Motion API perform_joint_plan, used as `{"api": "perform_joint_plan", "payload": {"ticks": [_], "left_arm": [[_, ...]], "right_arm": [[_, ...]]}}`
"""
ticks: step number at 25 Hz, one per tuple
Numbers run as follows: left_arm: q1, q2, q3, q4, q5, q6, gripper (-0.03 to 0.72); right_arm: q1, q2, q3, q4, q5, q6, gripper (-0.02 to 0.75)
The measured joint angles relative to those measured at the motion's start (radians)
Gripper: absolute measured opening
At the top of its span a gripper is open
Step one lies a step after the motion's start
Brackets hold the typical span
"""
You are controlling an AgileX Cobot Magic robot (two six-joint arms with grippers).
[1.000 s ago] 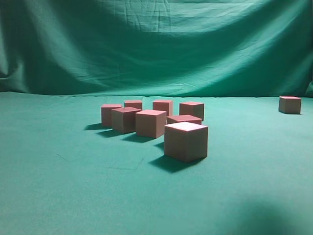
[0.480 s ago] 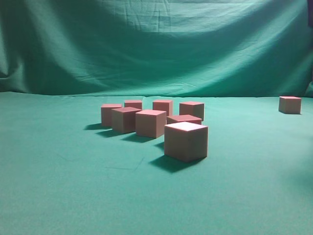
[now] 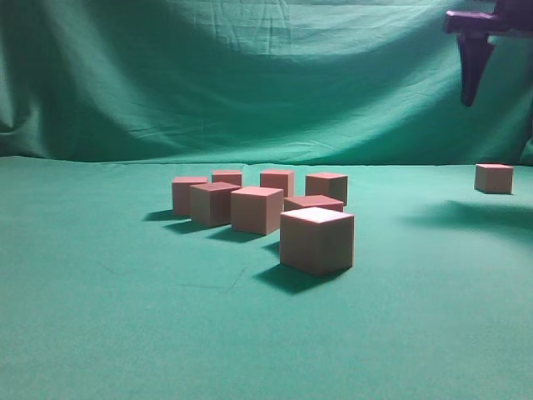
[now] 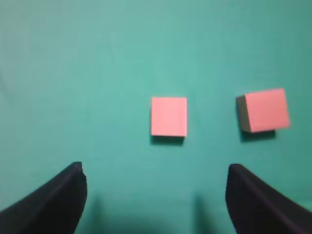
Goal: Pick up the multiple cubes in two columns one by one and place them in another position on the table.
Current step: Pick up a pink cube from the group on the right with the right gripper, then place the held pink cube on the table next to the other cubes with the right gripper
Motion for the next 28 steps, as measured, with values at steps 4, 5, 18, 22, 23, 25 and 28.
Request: {"api": "perform_joint_plan", "payload": {"ticks": [4,5,18,22,23,25,28], "left_arm": [[0.0,0.0,0.0,0.0,0.0,0.0,0.0],[0.0,0.0,0.0,0.0,0.0,0.0,0.0],[0.0,0.0,0.0,0.0,0.0,0.0,0.0],[0.0,0.0,0.0,0.0,0.0,0.0,0.0],[0.0,0.0,0.0,0.0,0.0,0.0,0.0],[0.0,0.0,0.0,0.0,0.0,0.0,0.0],[0.0,0.0,0.0,0.0,0.0,0.0,0.0]], "right_arm": [[0.0,0.098,-0.078,0.012,0.0,-0.036,0.584],[0.0,0.121,-0.089,0.012,-0.002,-0.041,0.584],[0.0,0.26,-0.107,-0.02,-0.069,-0.058,0.526],[0.0,0.271,-0.107,-0.09,-0.069,-0.035,0.356],[0.0,0.27,-0.107,-0.103,-0.066,-0.028,0.296],[0.0,0.27,-0.107,-0.11,-0.062,-0.022,0.265],[0.0,0.266,-0.125,-0.085,-0.031,-0.02,0.265]]}}
